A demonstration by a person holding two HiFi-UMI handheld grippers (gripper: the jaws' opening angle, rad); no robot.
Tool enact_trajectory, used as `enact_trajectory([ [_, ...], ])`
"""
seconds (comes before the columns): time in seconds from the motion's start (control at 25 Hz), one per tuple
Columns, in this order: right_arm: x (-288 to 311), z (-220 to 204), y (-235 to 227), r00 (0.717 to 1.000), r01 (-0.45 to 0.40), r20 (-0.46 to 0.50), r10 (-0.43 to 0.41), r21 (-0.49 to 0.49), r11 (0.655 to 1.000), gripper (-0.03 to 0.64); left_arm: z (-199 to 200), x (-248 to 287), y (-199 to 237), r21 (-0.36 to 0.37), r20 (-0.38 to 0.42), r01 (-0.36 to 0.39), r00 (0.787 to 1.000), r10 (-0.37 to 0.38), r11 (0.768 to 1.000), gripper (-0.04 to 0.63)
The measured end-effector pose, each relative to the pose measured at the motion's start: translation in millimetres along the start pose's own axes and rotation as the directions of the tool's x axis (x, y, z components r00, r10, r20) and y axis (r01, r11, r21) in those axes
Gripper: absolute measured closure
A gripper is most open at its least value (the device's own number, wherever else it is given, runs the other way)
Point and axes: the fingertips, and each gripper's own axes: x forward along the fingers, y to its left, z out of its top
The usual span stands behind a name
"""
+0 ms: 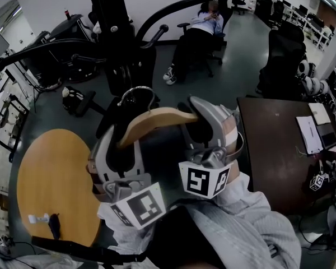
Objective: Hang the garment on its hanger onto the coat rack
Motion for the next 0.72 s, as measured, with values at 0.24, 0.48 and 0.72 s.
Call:
enact_trajectory([
  [0.24,28,-14,19,0.999,-0.039,-0.011,0.039,0.005,0.999,0.508,-25,28,-3,-0.024,-0.024,0.033,0.999,-0.034,0.999,0.451],
  [0.48,54,-24,40,0.995,-0.093,-0.037,0.094,0.023,0.995,0.508,-50,50,-1,-0.044,-0.067,0.066,0.995,-0.069,0.997,0.451],
  [0.72,63,-39,55,0.988,-0.141,-0.061,0.144,0.044,0.989,0.508,-63,63,-11,-0.049,-0.097,0.091,0.991,-0.095,0.995,0.451],
])
